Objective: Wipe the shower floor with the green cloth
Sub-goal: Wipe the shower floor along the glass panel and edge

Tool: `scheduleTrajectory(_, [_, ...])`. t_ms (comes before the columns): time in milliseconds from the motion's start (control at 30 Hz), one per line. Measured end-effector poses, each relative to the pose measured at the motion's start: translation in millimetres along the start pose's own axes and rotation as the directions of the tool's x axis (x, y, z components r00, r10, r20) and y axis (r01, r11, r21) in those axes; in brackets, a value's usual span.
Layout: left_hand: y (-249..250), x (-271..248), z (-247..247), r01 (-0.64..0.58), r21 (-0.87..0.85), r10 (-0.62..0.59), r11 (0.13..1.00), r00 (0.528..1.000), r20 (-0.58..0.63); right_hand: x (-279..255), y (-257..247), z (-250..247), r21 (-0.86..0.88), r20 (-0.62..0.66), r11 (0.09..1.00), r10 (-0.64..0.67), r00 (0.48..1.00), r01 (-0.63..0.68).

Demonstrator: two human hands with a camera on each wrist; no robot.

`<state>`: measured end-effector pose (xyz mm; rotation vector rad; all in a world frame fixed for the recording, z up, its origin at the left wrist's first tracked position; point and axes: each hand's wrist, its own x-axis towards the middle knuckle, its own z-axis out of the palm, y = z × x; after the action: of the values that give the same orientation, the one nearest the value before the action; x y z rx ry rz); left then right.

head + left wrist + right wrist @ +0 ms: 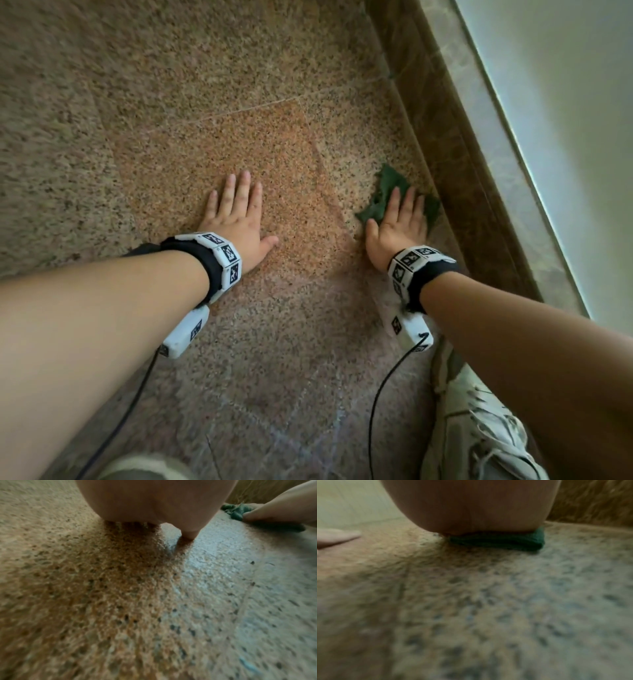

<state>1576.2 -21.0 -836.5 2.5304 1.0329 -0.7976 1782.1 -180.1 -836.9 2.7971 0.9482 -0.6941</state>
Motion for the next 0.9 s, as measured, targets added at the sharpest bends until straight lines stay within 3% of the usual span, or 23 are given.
scheduleTrajectory(167, [1, -1, -1, 0.005, 0.010, -0.005, 1.000, 1.000, -0.022, -32, -27, 17, -0.012, 0.073, 0.989, -0.147, 0.986, 0.149])
scheduleTrajectory(333, [7, -8, 1, 0.028, 0.022, -0.027, 0.999, 0.999, -0.040, -66, -67, 35, -0.017, 0.212, 0.902, -0.418, 0.883, 0.431])
scheduleTrajectory(467, [20, -19, -1, 0.080, -0.032, -0.079, 0.996, 0.997, 0.014, -61, -66, 31, -0.092, 0.262, 0.865, -0.456, 0.850, 0.493])
scheduleTrajectory(633, [47, -37, -3, 0.196, -0.150, -0.169, 0.969, 0.970, 0.174, -46, -51, 8, -0.160, 0.372, 0.765, -0.538, 0.756, 0.623])
scheduleTrajectory(900, [64, -75, -6, 0.286, -0.300, -0.180, 0.910, 0.925, 0.335, -48, -46, -7, -0.111, 0.400, 0.736, -0.582, 0.708, 0.668])
